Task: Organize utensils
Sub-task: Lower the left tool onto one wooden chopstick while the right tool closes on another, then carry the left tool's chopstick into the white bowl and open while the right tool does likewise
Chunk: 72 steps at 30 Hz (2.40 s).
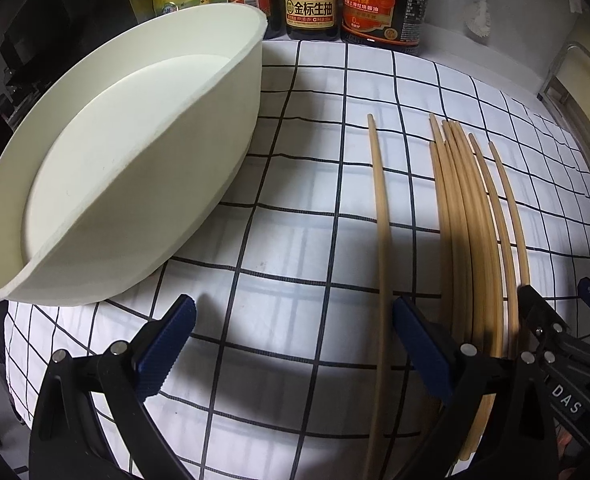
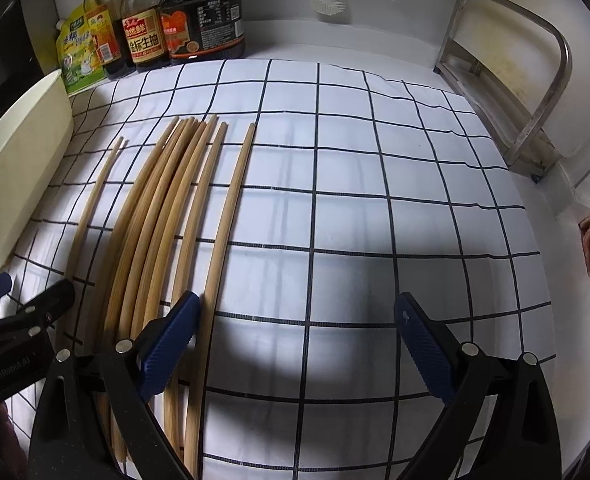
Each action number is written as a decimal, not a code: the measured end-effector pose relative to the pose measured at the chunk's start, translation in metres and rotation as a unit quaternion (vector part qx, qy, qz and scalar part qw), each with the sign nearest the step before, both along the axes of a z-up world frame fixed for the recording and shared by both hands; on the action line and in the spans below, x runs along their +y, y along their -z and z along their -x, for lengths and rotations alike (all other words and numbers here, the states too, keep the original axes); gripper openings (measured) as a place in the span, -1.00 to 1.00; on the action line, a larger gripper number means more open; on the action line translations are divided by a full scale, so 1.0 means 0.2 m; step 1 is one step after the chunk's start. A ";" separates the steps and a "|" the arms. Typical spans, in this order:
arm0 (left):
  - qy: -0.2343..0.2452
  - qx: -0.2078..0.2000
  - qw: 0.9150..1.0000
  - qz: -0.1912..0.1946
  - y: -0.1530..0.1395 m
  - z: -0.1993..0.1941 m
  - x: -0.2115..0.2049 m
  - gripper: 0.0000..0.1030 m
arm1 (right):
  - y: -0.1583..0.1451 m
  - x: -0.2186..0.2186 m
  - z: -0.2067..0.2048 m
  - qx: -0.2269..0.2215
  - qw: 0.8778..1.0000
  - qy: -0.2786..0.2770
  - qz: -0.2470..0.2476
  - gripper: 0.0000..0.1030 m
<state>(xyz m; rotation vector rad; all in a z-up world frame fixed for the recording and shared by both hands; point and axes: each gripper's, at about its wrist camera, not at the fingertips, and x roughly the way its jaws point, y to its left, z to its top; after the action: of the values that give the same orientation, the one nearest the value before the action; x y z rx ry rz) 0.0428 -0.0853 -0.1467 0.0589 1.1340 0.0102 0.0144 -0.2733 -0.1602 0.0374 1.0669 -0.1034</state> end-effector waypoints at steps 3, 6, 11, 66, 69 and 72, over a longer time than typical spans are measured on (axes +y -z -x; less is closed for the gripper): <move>0.003 -0.006 1.000 -0.012 0.00 -0.02 -0.03 0.87 | 0.00 0.01 0.00 -0.004 1.000 -0.008 -0.008 0.68; 0.009 -0.006 1.000 0.001 -0.01 -0.03 -0.03 0.64 | -0.01 0.02 0.00 -0.009 1.000 -0.021 -0.020 0.38; 0.035 -0.002 0.999 0.027 -0.03 -0.03 -0.07 0.02 | -0.04 0.07 0.00 -0.014 0.999 -0.050 -0.018 -0.22; 0.012 -0.009 0.999 0.043 -0.26 -0.51 1.09 -0.86 | -0.25 1.30 -0.67 0.029 0.982 -0.118 -0.148 -0.88; 0.013 -0.004 0.999 0.045 -0.24 -0.51 1.09 -0.86 | -0.23 1.29 -0.67 0.031 0.983 -0.110 -0.144 -0.88; 0.016 -0.002 0.999 0.049 -0.24 -0.51 1.10 -0.86 | -0.24 1.28 -0.66 0.029 0.984 -0.107 -0.142 -0.88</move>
<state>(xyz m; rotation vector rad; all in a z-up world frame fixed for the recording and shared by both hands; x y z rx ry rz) 0.1450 0.1338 -0.0989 -0.0116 1.1274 -0.0734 0.1472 -0.0172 -0.1126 0.1781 1.1303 0.2443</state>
